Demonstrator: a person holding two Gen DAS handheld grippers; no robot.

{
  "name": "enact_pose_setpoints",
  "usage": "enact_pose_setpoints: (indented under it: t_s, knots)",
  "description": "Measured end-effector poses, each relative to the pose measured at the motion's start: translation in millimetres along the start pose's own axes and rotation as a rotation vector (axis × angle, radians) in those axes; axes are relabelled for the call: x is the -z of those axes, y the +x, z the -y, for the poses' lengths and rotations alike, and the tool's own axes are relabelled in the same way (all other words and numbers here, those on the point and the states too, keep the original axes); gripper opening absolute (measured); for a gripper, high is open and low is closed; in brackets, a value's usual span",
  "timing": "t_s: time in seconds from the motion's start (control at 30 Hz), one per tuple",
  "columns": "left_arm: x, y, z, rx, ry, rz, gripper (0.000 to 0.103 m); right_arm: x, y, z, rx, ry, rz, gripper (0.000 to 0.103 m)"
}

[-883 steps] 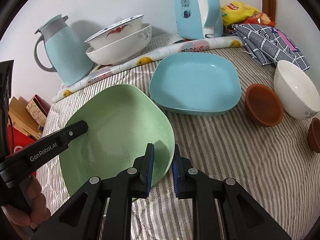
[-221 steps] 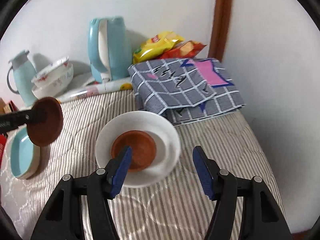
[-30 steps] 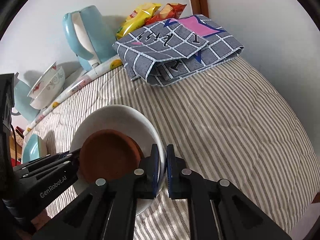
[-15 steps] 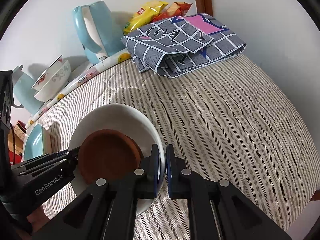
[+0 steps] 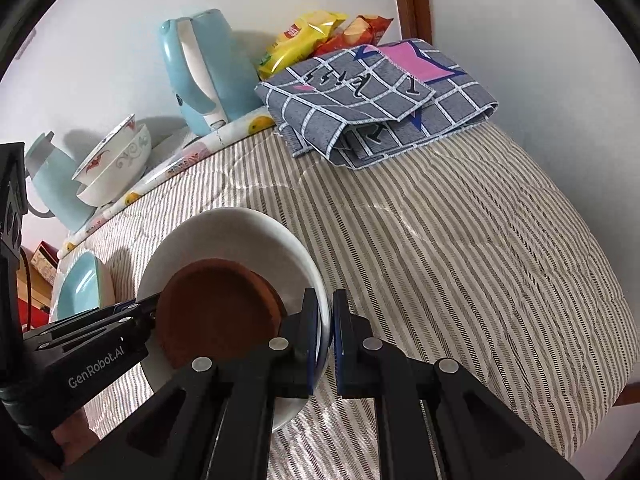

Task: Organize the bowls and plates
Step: 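Lift the white bowl with both grippers and carry it toward the light-blue plates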

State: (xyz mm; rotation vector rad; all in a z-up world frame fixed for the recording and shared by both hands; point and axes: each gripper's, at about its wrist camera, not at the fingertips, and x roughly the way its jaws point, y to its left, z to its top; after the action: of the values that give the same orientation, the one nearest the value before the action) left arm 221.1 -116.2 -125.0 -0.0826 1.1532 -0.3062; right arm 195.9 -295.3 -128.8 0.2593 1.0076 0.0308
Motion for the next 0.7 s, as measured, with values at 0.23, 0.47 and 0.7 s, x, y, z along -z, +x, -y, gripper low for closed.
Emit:
enact_pose_setpoints:
  t_s: [0.23, 0.47, 0.7]
  knots:
    - [-3.2, -10.5, -6.7, 0.004, -0.006, 0.014, 0.008, -7.0, -9.0, -12.2, -0.002, -0.017, 0.018, 0.007]
    - [-5.9, -24.5, -14.1, 0.004, 0.001, 0.035, 0.008, -8.7, -17.7, -22.9, -0.006, -0.018, 0.036, 0.007]
    - [-9.8, -35.1, -24.3, -0.009, 0.009, 0.044, 0.008, -9.3, -20.7, -35.3, -0.018, -0.017, 0.044, 0.007]
